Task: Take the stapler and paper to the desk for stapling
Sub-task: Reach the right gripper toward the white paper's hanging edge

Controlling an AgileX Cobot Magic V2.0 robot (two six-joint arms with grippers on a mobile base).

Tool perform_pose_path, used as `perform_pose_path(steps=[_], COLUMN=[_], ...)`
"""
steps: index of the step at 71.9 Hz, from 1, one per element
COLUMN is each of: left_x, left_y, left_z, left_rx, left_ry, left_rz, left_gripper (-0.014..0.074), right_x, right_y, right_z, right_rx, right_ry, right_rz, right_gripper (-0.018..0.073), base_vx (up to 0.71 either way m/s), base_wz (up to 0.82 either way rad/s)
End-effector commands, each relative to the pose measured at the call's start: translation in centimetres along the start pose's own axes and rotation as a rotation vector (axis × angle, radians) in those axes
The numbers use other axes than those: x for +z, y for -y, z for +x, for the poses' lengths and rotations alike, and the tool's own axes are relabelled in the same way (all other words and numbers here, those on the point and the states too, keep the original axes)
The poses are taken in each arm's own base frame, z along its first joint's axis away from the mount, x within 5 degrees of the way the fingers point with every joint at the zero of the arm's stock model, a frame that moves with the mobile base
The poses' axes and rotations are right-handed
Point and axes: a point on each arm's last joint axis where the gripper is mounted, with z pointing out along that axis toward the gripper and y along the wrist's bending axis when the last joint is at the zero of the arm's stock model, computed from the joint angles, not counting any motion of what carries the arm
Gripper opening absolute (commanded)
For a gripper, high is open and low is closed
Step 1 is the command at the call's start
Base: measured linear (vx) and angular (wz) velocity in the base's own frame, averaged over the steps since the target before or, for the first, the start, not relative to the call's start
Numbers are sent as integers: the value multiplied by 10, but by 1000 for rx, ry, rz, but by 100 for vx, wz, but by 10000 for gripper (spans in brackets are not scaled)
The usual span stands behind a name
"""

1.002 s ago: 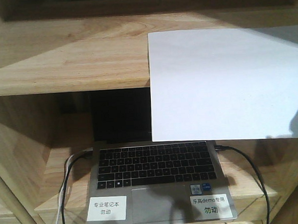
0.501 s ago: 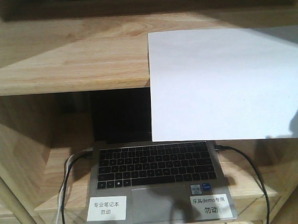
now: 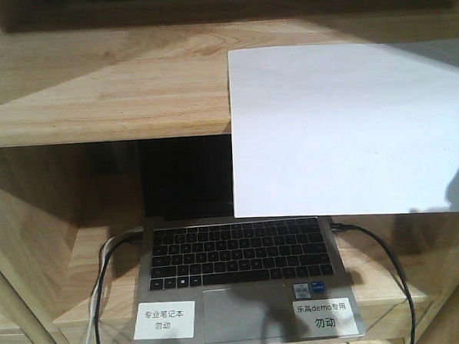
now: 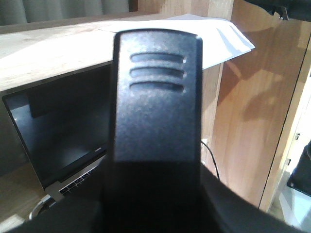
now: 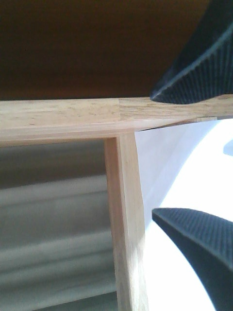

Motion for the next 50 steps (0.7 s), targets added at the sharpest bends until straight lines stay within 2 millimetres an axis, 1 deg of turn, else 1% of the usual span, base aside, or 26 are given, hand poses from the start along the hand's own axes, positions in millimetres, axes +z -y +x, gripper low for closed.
perform_pose_path(steps=[1,20,26,33,41,46,50], left_x=[-2,-2,-2,-2,-2,-2,-2], left_y=[0,0,0,0,0,0,0], left_z=[-18,-18,-18,-18,-18,-18,-18], left_rx=[-11,-11,-11,-11,-11,-11,-11], left_ry=[127,127,127,127,127,127,127], left_rz=[8,8,8,8,8,8,8], left_gripper=[-7,-7,-7,-7,-7,-7,-7], right_x=[1,1,1,1,1,0,-1], right_y=[-1,-1,-1,-1,0,0,0], right_z=[-16,-16,-16,-16,-16,-17,-18], right_rx=[-15,-23,1,82,195,267,346], right_ry=[92,93,94,93,93,105,118], right_rz=[-3,-2,-3,-6,-6,-8,-12], right_gripper=[435,435,451,517,659,728,729], base_vx=[0,0,0,0,0,0,0], base_wz=[0,0,0,0,0,0,0])
